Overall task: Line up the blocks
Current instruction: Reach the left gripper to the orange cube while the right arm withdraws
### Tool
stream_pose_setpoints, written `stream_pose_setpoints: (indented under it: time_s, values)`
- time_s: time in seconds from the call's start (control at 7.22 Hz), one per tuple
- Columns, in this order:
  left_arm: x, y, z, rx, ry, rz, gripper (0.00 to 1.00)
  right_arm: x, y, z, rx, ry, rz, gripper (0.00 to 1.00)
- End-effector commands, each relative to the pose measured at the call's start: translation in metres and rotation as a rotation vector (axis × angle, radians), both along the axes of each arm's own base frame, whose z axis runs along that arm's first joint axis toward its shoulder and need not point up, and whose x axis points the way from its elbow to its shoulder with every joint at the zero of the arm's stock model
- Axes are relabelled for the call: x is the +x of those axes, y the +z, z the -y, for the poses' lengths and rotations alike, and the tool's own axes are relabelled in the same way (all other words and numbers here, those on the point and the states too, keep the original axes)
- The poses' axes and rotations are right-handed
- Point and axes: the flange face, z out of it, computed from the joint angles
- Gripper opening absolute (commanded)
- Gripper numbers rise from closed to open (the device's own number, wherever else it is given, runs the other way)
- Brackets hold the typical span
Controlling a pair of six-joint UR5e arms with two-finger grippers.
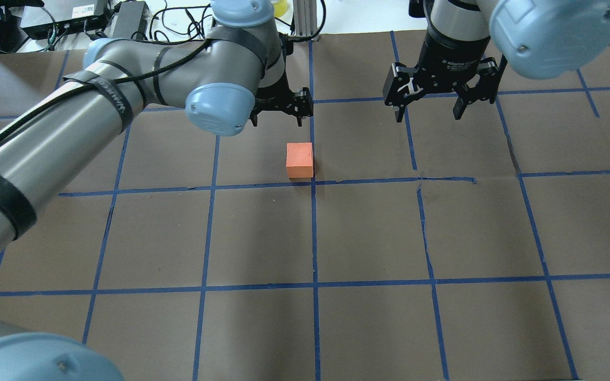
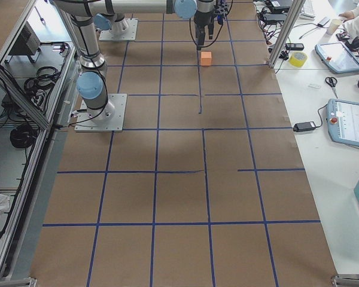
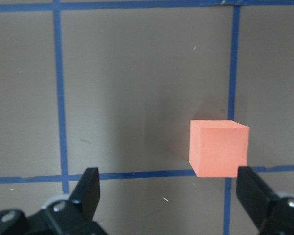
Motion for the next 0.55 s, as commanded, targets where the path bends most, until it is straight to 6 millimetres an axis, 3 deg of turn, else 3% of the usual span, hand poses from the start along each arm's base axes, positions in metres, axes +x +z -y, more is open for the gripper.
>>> stream_pose_setpoints:
  time_s: [0.0, 0.42]
  values:
    - [-0.026, -0.056, -0.006, 0.075, -0.044, 0.032, 1.00, -0.014, 0.002, -0.008, 0.013, -0.013, 0.006, 1.00]
    - [-0.029, -0.094, 0.003, 0.081, -0.033, 0.041, 1.00, -0.020, 0.009, -0.005, -0.007, -0.021, 0.000, 1.00]
